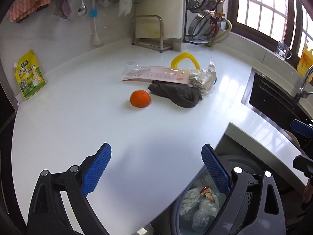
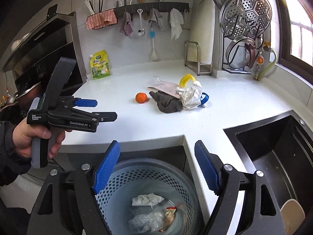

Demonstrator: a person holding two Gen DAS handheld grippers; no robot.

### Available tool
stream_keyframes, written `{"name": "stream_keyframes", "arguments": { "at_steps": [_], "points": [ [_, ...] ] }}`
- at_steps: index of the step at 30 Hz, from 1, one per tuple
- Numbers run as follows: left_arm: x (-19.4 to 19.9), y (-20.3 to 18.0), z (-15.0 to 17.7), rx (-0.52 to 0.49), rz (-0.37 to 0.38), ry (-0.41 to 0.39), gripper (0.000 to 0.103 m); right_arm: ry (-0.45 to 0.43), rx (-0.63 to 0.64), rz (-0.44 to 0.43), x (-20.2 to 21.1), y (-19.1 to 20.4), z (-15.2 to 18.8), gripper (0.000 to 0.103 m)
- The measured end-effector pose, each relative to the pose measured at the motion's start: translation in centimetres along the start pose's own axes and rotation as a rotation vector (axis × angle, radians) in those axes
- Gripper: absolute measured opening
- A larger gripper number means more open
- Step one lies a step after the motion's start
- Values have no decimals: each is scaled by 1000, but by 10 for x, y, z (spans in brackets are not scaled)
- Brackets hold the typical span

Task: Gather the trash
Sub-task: 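Grasp the orange with the left tool while the right tool grasps the crumpled paper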

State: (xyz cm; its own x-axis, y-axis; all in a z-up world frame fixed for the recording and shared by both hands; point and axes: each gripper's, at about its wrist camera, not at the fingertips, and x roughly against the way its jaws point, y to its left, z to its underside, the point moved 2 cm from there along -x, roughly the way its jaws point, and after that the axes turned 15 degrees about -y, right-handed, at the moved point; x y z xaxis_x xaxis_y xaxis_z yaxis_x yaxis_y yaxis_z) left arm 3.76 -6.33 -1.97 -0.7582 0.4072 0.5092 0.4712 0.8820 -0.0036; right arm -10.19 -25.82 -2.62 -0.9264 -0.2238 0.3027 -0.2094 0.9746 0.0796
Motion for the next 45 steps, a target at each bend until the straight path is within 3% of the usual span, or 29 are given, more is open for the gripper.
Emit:
{"name": "stream_keyframes", "arguments": {
  "at_steps": [7, 11, 13, 20, 22, 24, 26, 27, 28, 34, 35, 37, 44, 45],
  "points": [
    [-60, 18, -21, 2, -27, 37, 92, -39, -33, -19, -28, -16, -33, 75],
    [-89, 23, -27, -5, -44, 65, 89, -35, -66, -23, -47, -26, -37, 75],
    [-102, 26, -28, -3, -53, 83, 82, -28, -82, -26, -56, -29, -37, 75],
    [-130, 28, -33, -6, -56, 102, 81, -8, -74, -20, -77, -34, -39, 75],
    [-137, 27, -33, -3, -44, 120, 71, -9, -73, -14, -80, -37, -40, 75],
    [-139, 28, -35, 12, -32, 121, 62, -10, -72, -4, -83, -41, -41, 75],
    [-138, 28, -37, 12, -13, 119, 43, -5, -78, 6, -88, -46, -41, 75],
    [-138, 28, -38, 7, -14, 121, 27, -2, -82, 10, -91, -49, -41, 75],
    [-137, 28, -38, 4, -10, 123, 21, 3, -83, 11, -96, -52, -40, 75],
    [-118, 32, -35, 20, 12, 101, 15, 45, -96, 62, -137, -76, -38, 74],
    [-114, 33, -35, 24, 15, 98, 15, 51, -90, 73, -146, -78, -39, 72],
    [-105, 34, -34, 30, 14, 93, 15, 85, -92, 88, -165, -83, -41, 55],
    [-86, 37, -31, 41, 12, 78, 15, 123, -72, 126, -209, -83, -44, 54],
    [-85, 36, -31, 39, 12, 78, 15, 129, -73, 125, -212, -82, -44, 46]
  ]
}}
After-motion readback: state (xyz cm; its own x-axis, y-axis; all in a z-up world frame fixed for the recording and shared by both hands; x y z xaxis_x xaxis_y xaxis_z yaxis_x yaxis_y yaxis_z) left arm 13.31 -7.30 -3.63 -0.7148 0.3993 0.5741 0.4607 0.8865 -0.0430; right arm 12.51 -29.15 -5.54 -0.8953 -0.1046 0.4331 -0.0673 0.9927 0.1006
